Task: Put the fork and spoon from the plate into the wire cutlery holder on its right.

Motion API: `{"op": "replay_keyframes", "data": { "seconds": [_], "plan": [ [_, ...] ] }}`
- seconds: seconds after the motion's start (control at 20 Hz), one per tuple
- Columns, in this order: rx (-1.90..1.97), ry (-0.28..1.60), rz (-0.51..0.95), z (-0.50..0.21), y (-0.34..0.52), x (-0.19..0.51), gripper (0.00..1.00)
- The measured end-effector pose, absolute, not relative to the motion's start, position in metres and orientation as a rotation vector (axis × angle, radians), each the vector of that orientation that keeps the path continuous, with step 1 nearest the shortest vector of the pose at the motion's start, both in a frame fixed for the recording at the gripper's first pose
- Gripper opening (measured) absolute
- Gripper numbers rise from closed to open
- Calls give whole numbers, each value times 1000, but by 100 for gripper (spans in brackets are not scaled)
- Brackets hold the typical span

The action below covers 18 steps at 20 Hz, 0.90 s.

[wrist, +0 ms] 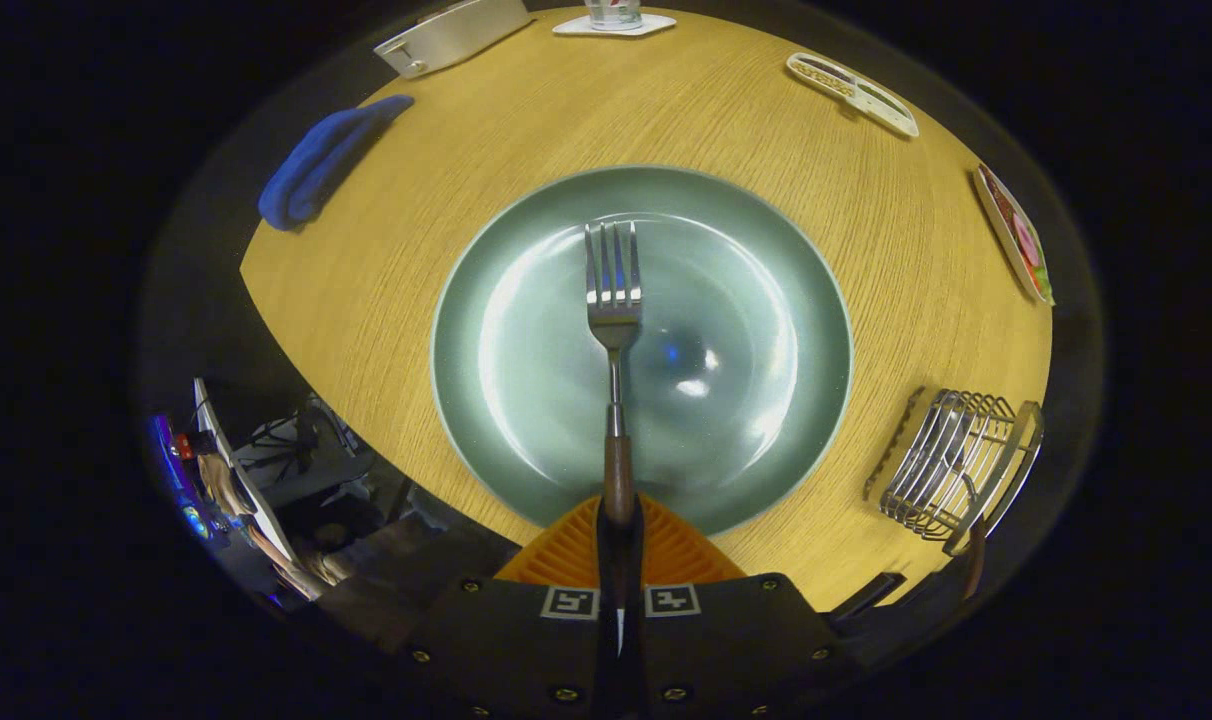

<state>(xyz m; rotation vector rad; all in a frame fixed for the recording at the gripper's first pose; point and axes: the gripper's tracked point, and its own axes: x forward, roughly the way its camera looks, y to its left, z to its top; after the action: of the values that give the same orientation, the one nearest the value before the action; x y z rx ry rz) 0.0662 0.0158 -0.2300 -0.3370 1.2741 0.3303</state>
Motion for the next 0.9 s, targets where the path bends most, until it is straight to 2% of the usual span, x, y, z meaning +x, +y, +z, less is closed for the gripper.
{"op": "replay_keyframes", "data": {
  "seconds": [0.45, 0.9],
  "plan": [
    [-289, 1357, 323, -177, -17, 38, 2],
    [-194, 1435, 259, -137, -95, 10, 2]
  ]
}}
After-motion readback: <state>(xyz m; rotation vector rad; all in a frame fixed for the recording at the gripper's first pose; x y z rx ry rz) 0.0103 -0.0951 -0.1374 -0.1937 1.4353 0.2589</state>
